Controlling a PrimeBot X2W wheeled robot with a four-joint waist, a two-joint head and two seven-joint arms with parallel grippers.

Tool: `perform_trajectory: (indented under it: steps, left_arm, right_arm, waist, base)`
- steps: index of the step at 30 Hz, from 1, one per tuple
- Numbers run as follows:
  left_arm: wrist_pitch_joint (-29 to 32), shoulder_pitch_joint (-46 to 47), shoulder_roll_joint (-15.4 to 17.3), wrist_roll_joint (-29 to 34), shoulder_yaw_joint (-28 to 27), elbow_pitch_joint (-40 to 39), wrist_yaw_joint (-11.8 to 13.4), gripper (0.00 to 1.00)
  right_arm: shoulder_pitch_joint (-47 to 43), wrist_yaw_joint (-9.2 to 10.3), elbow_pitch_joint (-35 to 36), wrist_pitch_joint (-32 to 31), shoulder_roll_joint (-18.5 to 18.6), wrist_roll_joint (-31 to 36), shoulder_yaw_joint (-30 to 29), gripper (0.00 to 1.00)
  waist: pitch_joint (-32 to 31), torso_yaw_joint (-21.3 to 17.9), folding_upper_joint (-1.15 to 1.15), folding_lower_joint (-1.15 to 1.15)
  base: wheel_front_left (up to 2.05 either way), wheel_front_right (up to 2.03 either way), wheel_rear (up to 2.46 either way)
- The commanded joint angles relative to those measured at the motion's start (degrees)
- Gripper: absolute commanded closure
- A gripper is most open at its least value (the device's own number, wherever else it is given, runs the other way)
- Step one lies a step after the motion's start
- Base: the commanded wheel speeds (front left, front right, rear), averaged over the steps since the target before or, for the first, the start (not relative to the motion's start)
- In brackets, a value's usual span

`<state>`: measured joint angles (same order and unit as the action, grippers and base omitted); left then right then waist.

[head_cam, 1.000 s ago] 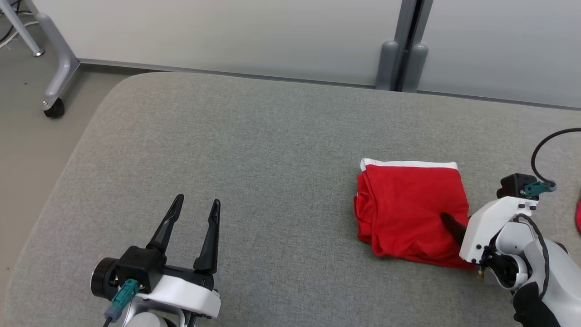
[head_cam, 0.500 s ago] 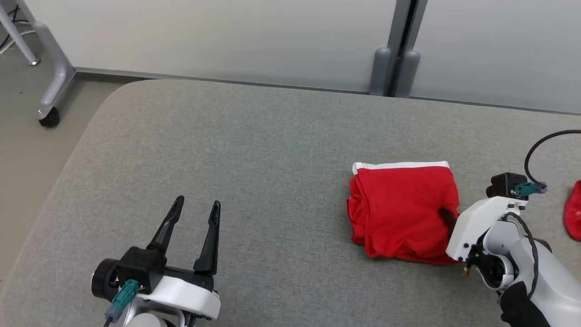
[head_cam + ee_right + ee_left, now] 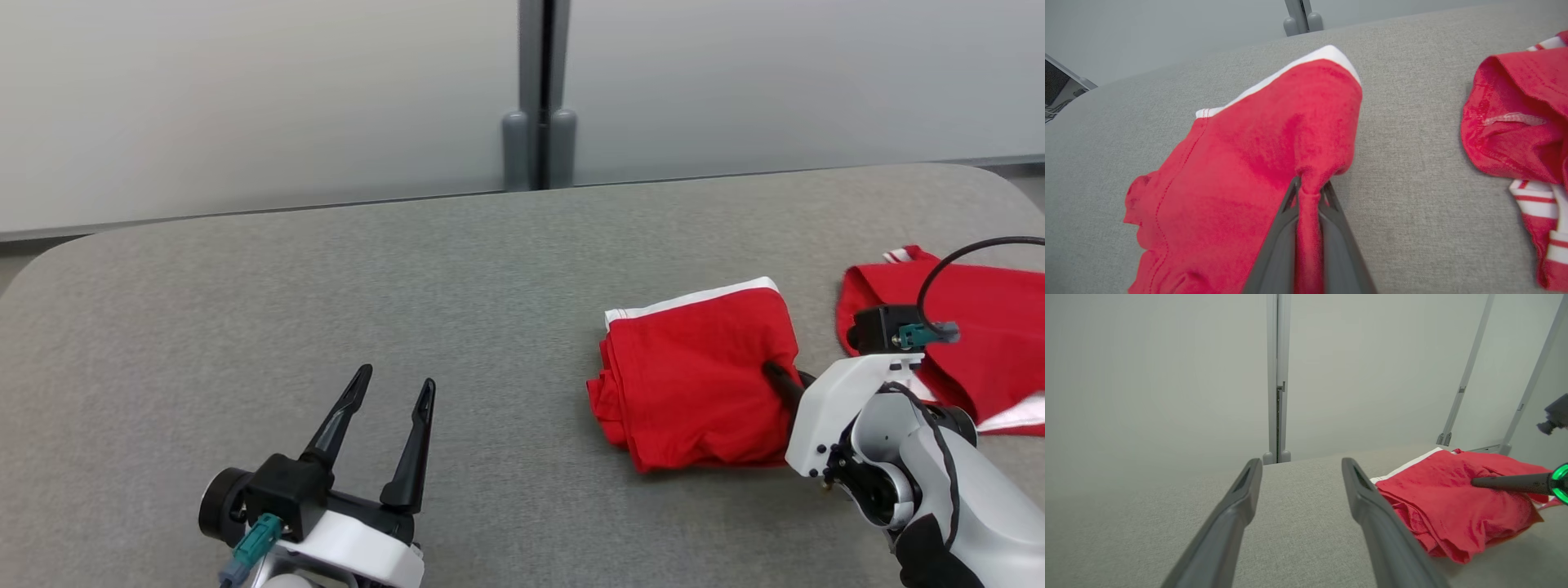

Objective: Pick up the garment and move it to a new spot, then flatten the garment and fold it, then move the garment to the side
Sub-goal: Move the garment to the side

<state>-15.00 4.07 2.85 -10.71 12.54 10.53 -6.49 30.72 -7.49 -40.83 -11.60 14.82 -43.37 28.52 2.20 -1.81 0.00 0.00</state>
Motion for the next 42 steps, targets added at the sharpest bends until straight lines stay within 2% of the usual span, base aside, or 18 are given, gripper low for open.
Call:
perform_trajectory:
  steps: [1, 7, 14, 21, 29, 36, 37, 38, 39, 42]
  left_arm:
    - [-0.23, 0.78, 0.17, -0.57, 0.58, 0.14, -0.16, 0.00]
    - [-0.22, 2.45, 0.18, -1.02, 2.89, 0.61, -0.22, 0.00]
    - [-0.22, 5.55, 0.20, 0.07, 3.33, 1.06, -0.36, 0.00]
    - [-0.22, 9.40, 0.82, 1.36, 4.28, 1.99, -0.51, 0.00]
    - [-0.22, 12.89, 1.20, 2.00, 5.23, 2.83, -0.74, 0.00]
    - [-0.23, 14.04, 1.29, 2.18, 5.40, 3.00, -0.81, 0.00]
    - [-0.23, 14.12, 1.26, 2.19, 5.44, 3.02, -0.82, 0.00]
    - [-0.23, 14.11, 1.23, 2.18, 5.42, 3.07, -0.83, 0.00]
    - [-0.23, 14.02, 1.25, 2.12, 5.40, 3.16, -0.83, 0.00]
    - [-0.23, 13.55, 1.08, 1.68, 5.31, 3.38, -0.83, 0.00]
  right_arm:
    - [-0.57, -0.01, 0.93, 0.08, 0.79, -0.67, 0.61, 1.00]
    - [1.36, -0.01, 4.17, 0.66, 2.63, -1.53, 3.55, 1.00]
    - [6.74, -0.01, 4.84, 3.51, 5.76, -1.38, 7.36, 1.00]
    - [15.45, -0.01, 2.21, 6.89, 12.19, -2.23, 11.37, 1.00]
    - [22.28, -0.01, -5.28, 7.60, 19.07, -2.52, 12.07, 1.00]
    - [25.50, 0.00, -15.91, 7.23, 20.61, 0.43, 11.48, 1.00]
    - [25.76, -0.01, -17.62, 7.41, 19.52, 0.52, 11.16, 0.83]
    - [26.22, -0.01, -18.98, 8.10, 18.40, 0.75, 10.68, 0.52]
    - [26.56, -0.01, -20.74, 8.55, 17.93, 1.39, 10.36, 0.00]
    - [27.10, -0.01, -24.70, 10.48, 16.41, 2.66, 9.75, 0.00]
  waist:
    - [-0.25, -5.46, 0.00, 0.00]
    - [1.98, -10.99, 0.00, 0.00]
    - [6.20, -12.99, 0.00, 0.00]
    - [11.94, -12.29, 0.00, 0.00]
    - [16.85, -9.97, 0.00, 0.00]
    - [17.92, -8.92, 0.00, 0.00]
    - [17.86, -8.80, 0.00, 0.00]
    - [17.74, -8.67, 0.00, 0.00]
    - [17.53, -8.54, 0.00, 0.00]
    - [16.54, -8.17, 0.00, 0.00]
  base:
    - [0.00, 0.00, 0.00]
    - [0.00, 0.00, 0.00]
    - [0.00, 0.00, 0.00]
    - [0.00, 0.00, 0.00]
    - [0.00, 0.00, 0.00]
    - [0.00, 0.00, 0.00]
    - [0.00, 0.00, 0.00]
    - [0.00, 0.00, 0.00]
    - [0.00, 0.00, 0.00]
    - [0.00, 0.00, 0.00]
